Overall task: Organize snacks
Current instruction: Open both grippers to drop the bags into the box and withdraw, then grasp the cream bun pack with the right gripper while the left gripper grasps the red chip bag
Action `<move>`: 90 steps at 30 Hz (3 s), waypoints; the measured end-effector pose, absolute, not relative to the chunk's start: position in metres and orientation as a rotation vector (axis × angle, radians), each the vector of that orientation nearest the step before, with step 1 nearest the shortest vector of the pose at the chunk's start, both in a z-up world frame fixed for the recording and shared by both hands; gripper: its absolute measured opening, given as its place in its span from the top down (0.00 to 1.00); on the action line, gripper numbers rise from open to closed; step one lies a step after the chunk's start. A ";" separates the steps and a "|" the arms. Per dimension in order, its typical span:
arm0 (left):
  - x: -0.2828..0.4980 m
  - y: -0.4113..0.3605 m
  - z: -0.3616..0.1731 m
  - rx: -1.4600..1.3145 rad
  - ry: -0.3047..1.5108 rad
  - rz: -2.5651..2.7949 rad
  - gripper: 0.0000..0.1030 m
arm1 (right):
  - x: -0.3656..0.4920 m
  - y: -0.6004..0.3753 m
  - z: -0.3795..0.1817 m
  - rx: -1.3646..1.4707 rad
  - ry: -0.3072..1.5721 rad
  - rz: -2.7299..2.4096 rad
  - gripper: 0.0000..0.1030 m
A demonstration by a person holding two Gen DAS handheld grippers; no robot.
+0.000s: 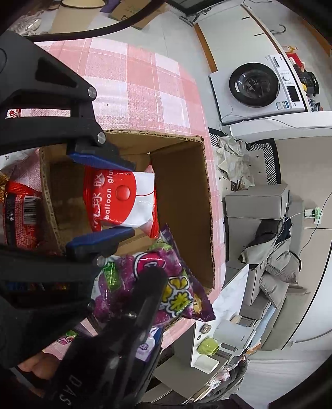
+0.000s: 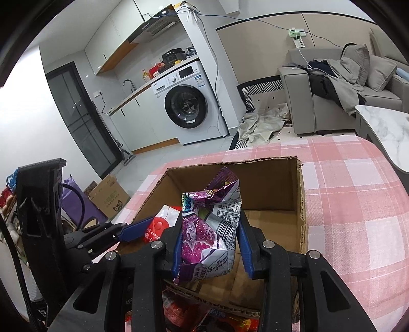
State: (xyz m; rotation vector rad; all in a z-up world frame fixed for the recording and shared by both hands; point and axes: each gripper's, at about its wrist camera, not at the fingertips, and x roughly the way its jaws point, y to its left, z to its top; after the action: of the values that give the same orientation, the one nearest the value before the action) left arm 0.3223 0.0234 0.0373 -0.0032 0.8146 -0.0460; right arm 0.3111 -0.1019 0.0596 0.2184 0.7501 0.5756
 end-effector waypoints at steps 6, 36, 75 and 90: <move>0.315 0.029 0.041 -0.016 0.805 -0.051 0.56 | 0.298 -0.111 0.069 0.196 0.694 0.571 0.51; 0.139 0.040 0.062 -0.027 0.654 0.019 0.01 | 0.165 -0.150 0.083 0.052 0.641 0.568 0.00; 0.058 0.009 0.011 -0.057 0.740 -0.086 0.01 | 0.093 -0.217 -0.009 -0.026 0.853 0.416 0.00; 0.056 -0.012 0.001 -0.028 0.791 -0.169 0.01 | 0.107 -0.229 -0.035 -0.097 0.956 0.389 0.00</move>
State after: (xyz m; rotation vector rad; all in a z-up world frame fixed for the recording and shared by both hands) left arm 0.0559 -0.0118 0.0014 -0.0283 0.7907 -0.1688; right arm 0.1066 -0.2294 -0.0351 -0.0967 0.9558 0.3890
